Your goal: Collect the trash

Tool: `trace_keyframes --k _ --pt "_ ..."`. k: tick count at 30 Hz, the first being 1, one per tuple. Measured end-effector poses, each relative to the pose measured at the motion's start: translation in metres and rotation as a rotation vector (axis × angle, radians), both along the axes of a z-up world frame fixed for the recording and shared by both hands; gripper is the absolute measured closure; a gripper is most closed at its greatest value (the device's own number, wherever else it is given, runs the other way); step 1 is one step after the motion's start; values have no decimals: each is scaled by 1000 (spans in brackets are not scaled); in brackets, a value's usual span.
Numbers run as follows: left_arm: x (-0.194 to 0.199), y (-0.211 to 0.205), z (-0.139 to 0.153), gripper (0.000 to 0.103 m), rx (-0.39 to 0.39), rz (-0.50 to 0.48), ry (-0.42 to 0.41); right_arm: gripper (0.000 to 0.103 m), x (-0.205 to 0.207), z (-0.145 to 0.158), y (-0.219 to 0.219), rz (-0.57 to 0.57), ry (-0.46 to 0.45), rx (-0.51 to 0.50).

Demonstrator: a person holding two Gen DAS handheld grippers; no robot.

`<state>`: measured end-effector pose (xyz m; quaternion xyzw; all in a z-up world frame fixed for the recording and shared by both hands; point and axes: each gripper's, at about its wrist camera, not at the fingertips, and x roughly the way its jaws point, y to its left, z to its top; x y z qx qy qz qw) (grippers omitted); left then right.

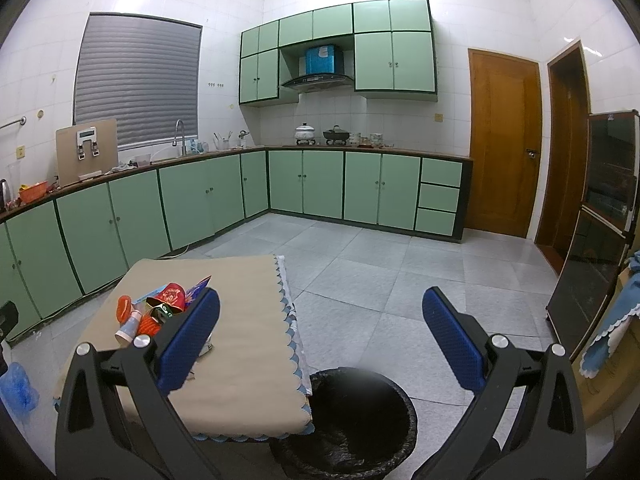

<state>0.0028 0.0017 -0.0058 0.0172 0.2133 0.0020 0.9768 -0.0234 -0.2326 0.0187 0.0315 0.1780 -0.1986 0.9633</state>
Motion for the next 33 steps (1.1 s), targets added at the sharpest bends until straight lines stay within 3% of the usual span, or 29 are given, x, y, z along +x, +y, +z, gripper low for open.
trace_keyframes --k 33 --pt "1 0 -3 6 4 -2 3 5 0 -3 1 9 4 0"
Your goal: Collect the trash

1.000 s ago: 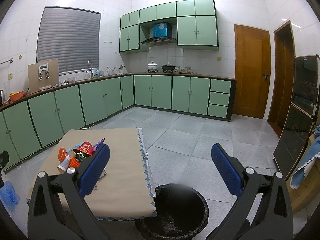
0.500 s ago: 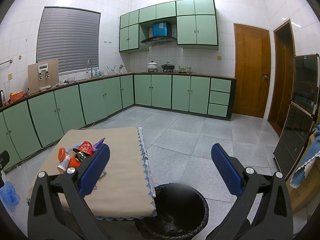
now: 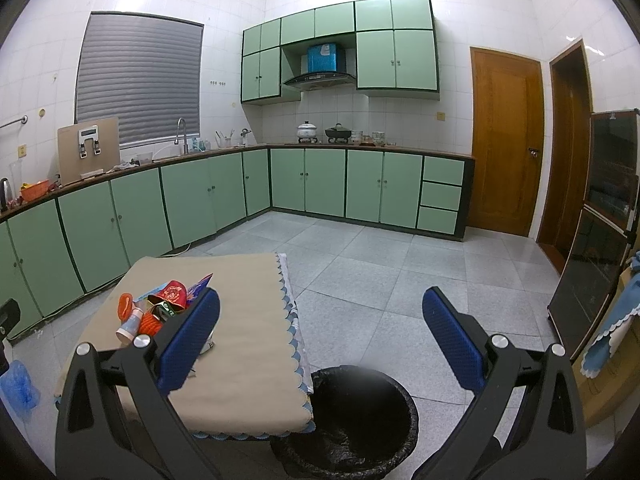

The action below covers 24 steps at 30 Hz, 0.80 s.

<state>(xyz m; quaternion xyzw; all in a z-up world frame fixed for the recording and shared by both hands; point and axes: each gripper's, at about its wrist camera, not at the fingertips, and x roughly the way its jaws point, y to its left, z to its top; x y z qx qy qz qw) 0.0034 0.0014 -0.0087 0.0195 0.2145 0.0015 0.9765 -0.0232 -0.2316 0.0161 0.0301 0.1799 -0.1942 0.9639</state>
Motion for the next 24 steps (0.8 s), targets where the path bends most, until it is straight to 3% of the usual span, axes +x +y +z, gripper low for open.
trace_keyframes --k 24 --pt "1 2 -9 6 5 2 4 5 -1 2 5 10 14 5"
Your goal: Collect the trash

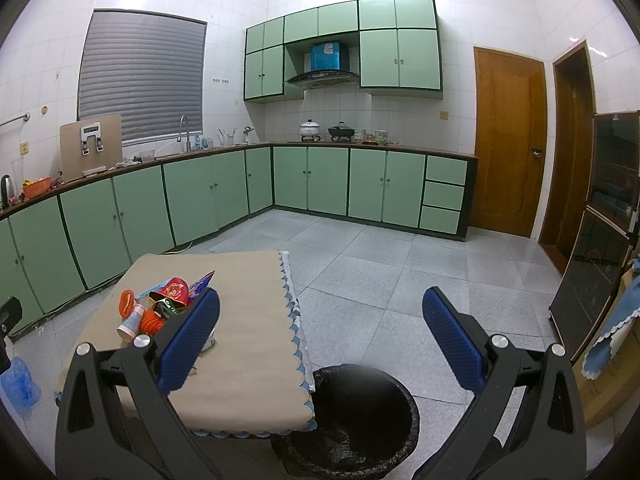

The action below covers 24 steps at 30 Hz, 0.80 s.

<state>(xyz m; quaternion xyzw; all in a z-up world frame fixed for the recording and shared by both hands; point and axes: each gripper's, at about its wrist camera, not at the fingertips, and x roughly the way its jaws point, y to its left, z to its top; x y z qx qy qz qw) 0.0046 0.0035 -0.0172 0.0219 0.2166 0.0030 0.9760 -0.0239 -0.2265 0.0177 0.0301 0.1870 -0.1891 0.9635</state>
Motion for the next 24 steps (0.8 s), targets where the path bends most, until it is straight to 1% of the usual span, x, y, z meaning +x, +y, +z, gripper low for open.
trace_keyframes --k 6,8,10,12,14,16,20,24 --pt "0 0 -7 6 5 -1 -6 5 1 1 1 8 2 -1" --pt "-1 3 -8 6 -14 0 -25 5 4 -1 1 15 9 3" --pt "-1 11 -13 6 -44 1 -24 5 7 -3 2 31 14 7" --pt "2 17 -17 6 -53 -7 -4 5 11 -6 3 50 17 5" --pt "4 25 -22 6 -75 -54 20 5 15 -10 4 67 26 8" --pt "4 29 -26 6 -86 -80 35 5 23 -16 6 114 50 35" --pt "17 33 -35 6 -48 -32 76 5 43 -30 15 156 104 30" --pt "32 34 -48 6 -45 -28 118 5 64 -43 28 224 148 40"
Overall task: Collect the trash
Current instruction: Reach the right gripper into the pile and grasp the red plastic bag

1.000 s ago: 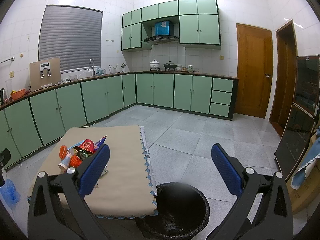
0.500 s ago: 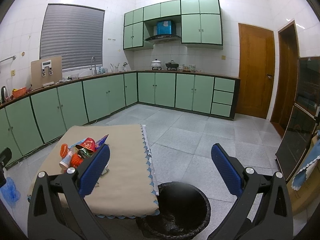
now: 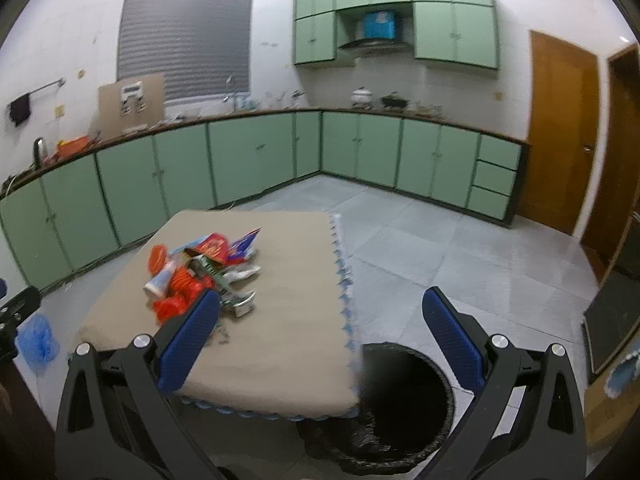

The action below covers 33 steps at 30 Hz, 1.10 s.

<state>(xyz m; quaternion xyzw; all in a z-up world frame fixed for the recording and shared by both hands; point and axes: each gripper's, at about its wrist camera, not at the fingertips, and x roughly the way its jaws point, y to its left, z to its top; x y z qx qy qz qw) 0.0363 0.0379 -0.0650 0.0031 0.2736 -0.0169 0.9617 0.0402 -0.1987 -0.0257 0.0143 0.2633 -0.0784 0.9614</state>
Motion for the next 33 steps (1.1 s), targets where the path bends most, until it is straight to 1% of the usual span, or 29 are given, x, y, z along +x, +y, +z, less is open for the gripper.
trace_keyframes --k 3,6,8,9,10,11,12,16,19,21,23,26,29,33 --pt "11 2 -9 6 1 -1 18 5 15 -10 8 62 39 27" --pt "22 6 -18 6 2 8 25 5 30 -20 17 118 57 52" --pt "27 9 -24 6 5 9 35 19 42 -28 23 154 83 72" --pt "30 10 -26 6 2 10 37 34 47 -32 25 176 101 84" --pt "32 11 -27 6 -1 10 37 39 57 -39 30 209 132 108" --pt "34 13 -29 6 -7 10 32 45 63 -45 34 227 143 124" --pt "35 15 -29 6 -9 10 27 48 69 -49 38 248 153 140" --pt "47 16 -37 6 -8 -11 11 48 88 -63 56 308 148 152" --pt "55 18 -47 6 -34 -56 -10 49 107 -76 68 343 148 162" --pt "63 17 -56 6 -22 -68 -22 52 116 -85 73 356 152 176" --pt "73 19 -63 6 -12 -72 -10 55 128 -94 78 359 167 177" --pt "86 31 -68 6 -26 -62 -10 60 142 -103 83 364 183 180" --pt "99 39 -75 7 -32 -57 3 62 157 -114 86 363 198 180" --pt "108 39 -86 7 -26 -59 17 62 177 -131 92 360 230 196"
